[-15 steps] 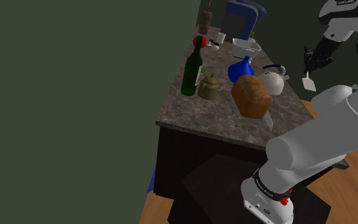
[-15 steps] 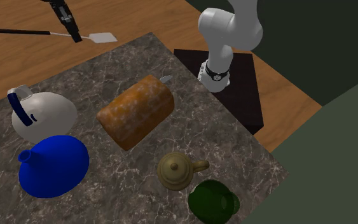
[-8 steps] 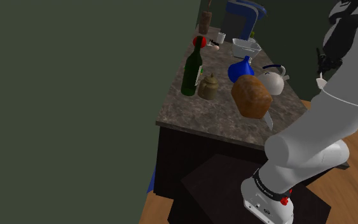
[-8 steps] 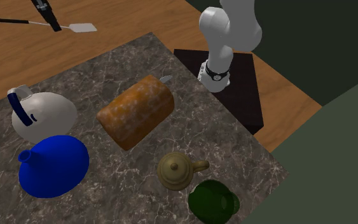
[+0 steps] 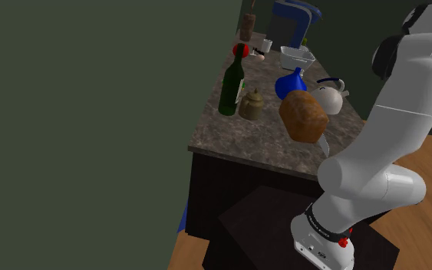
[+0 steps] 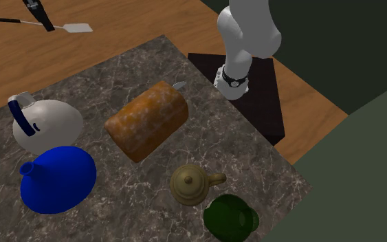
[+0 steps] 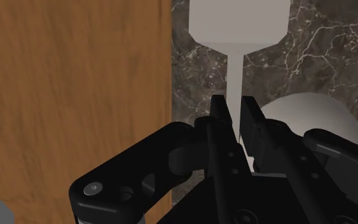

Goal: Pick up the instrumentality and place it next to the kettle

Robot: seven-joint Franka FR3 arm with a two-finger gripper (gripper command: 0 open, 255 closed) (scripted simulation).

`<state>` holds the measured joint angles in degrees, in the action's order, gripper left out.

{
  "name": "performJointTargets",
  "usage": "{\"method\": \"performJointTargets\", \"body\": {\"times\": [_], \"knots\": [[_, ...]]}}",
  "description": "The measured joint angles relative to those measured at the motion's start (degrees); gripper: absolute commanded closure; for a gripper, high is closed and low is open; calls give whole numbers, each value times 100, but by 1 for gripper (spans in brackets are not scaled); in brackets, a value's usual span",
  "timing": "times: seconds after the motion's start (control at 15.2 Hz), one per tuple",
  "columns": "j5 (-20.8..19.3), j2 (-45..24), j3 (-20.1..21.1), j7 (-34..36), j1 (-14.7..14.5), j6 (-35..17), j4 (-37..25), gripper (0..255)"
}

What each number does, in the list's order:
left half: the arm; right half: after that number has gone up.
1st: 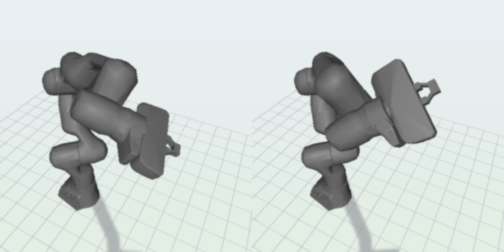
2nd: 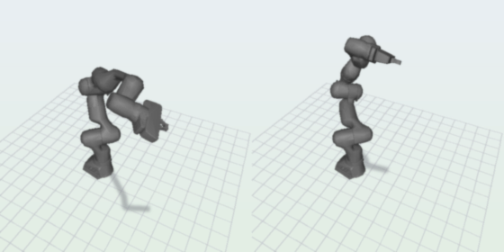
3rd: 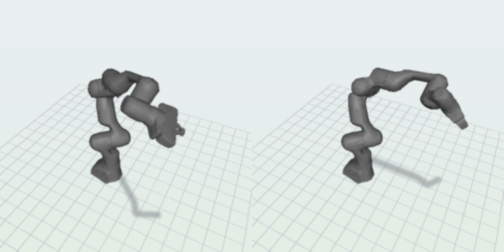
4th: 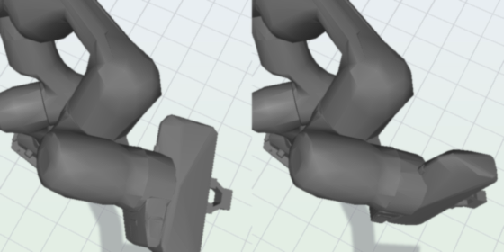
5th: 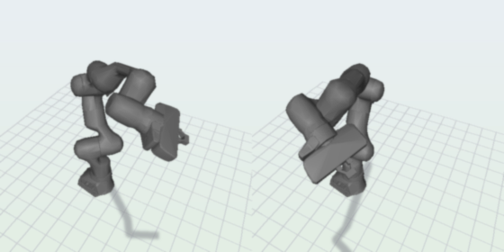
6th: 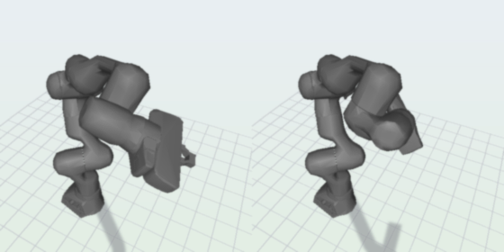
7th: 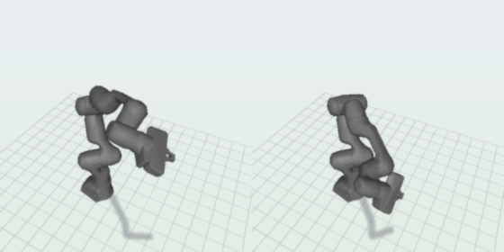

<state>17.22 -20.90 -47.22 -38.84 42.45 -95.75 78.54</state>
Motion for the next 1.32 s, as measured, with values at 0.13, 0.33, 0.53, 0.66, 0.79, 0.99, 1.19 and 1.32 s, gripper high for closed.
{"method": "performJointTargets", "body": {"times": [0.13, 0.33, 0.53, 0.66, 0.79, 0.99, 1.19, 1.32], "knots": [[8, -4, 4, -29, -17, -159, 161, 255], [-6, 26, 8, -38, -84, -403, 435, 255], [1, 29, 17, -59, -124, -629, 669, 255], [1, 40, 20, -77, -154, -784, 839, 255], [30, 7, 35, -96, -158, -916, 947, 255], [57, -13, 54, -118, -189, -1143, 1165, 255], [95, -39, 72, -162, -201, -1366, 1374, 255], [123, -62, 89, -185, -217, -1521, 1517, 255]]}}
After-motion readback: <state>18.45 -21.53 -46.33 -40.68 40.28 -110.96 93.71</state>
